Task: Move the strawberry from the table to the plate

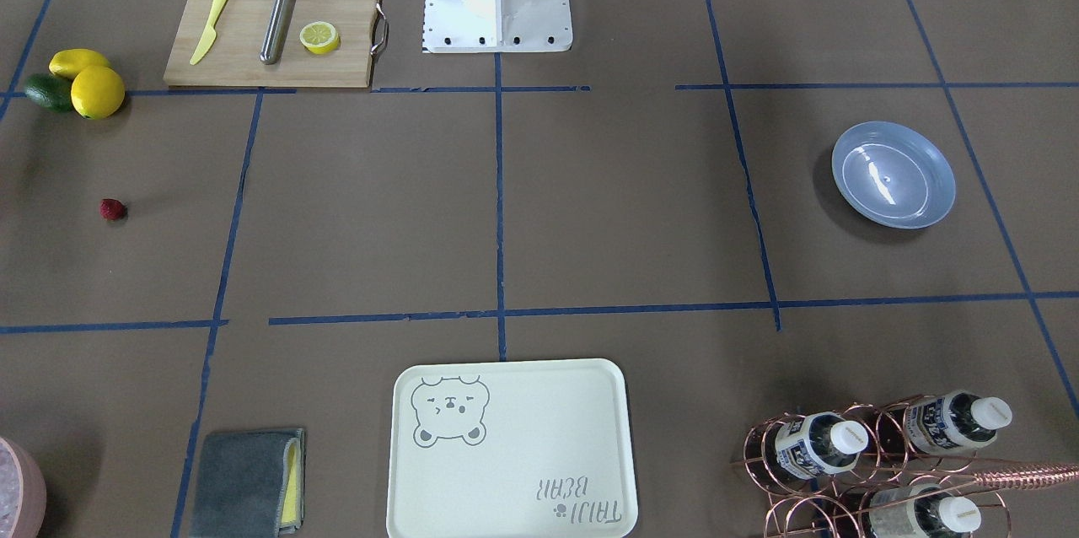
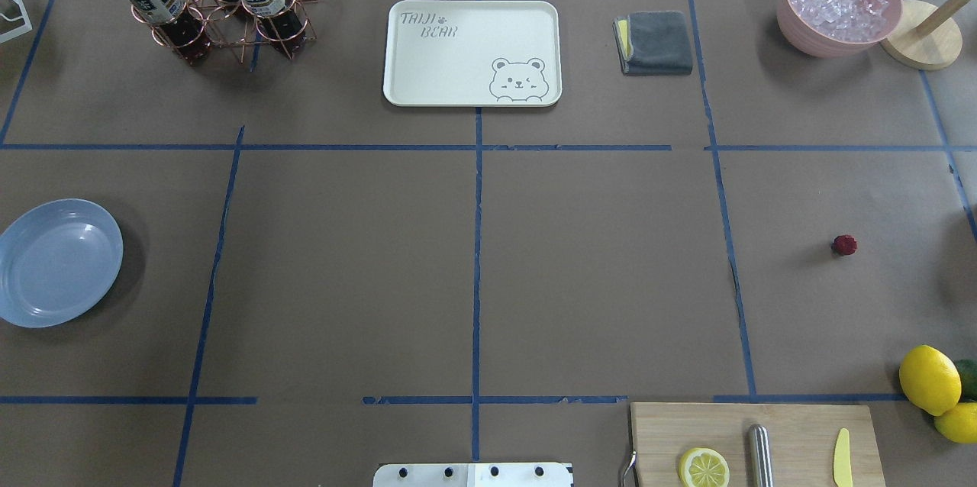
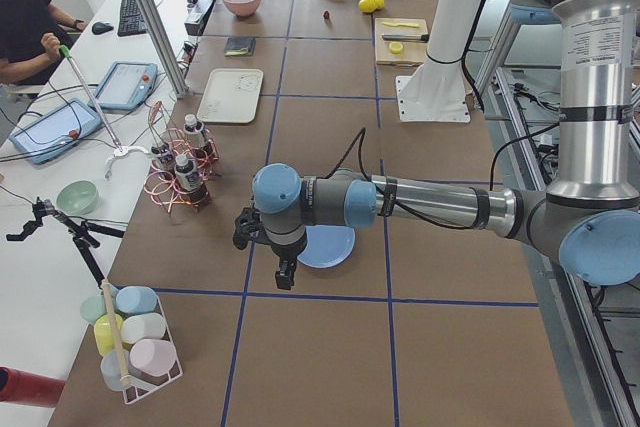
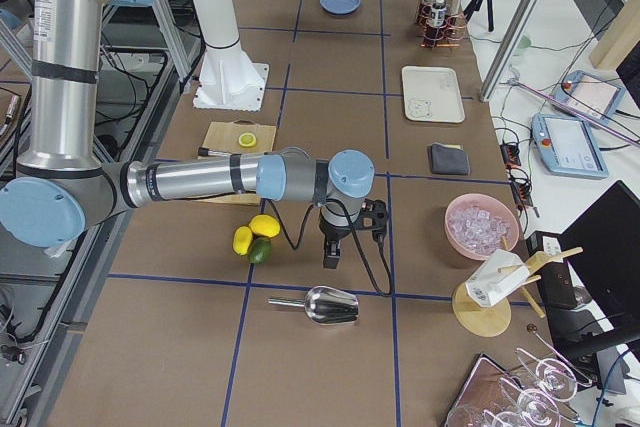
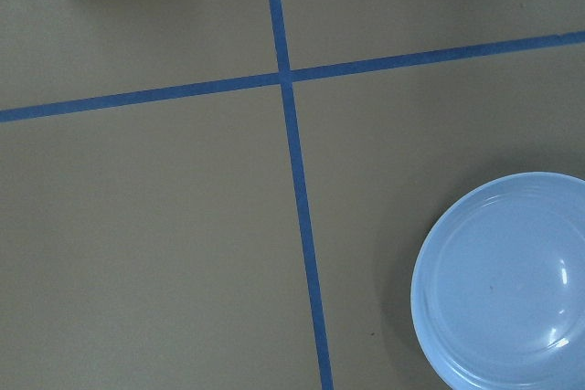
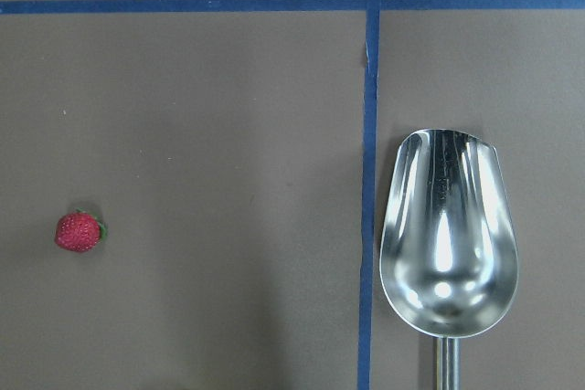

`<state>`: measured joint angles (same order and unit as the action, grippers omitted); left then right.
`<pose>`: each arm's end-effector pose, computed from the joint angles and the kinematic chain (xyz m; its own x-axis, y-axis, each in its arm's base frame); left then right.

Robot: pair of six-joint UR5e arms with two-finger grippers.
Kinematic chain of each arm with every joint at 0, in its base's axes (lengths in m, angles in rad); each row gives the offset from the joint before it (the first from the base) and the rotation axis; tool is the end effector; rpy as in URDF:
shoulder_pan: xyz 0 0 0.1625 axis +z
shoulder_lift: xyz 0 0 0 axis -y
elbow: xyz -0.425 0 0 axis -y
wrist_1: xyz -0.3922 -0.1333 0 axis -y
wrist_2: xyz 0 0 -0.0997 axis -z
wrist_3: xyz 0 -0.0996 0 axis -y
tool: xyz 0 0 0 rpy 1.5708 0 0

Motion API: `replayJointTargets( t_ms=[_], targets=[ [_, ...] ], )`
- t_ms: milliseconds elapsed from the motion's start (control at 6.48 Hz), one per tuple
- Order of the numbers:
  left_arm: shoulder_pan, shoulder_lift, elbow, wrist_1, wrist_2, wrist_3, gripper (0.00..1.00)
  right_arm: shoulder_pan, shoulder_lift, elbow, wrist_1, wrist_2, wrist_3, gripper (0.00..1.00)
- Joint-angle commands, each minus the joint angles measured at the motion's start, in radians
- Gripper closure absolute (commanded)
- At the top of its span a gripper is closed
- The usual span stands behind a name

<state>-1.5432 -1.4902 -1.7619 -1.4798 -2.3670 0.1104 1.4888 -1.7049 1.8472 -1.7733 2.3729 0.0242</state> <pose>-0.0495 -0.4582 0.6106 0.6915 0.1431 -0.7081 -0.1044 0.9897 0.0981 0.0265 -0.4304 0.6032 0.6982 0.0102 0.7159 0.0649 0.9949 -0.0775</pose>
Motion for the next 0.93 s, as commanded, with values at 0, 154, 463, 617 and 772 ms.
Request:
replayJointTargets(
  t_ms=[0,154,463,617,772],
  targets=[
    [-0.018,-0.008,-0.023,0.000,0.003,0.050,0.00,-0.001,0.002,-0.002,0.002,0.002,0.000,0.00],
    [-0.020,-0.019,-0.025,0.027,0.009,0.054,0.00,-0.001,0.005,0.000,0.002,0.002,0.000,0.00],
    [-0.020,-0.013,-0.028,0.026,0.009,0.054,0.00,-0.001,0.024,-0.003,0.002,0.003,0.002,0.00],
    [-0.009,-0.024,-0.013,0.006,0.011,0.058,0.00,-0.001,0.024,-0.008,0.002,0.003,0.000,0.00],
    [-0.011,-0.041,-0.005,-0.011,0.011,0.058,0.00,-0.001,0.022,-0.009,0.023,0.003,0.000,0.00]
  ],
)
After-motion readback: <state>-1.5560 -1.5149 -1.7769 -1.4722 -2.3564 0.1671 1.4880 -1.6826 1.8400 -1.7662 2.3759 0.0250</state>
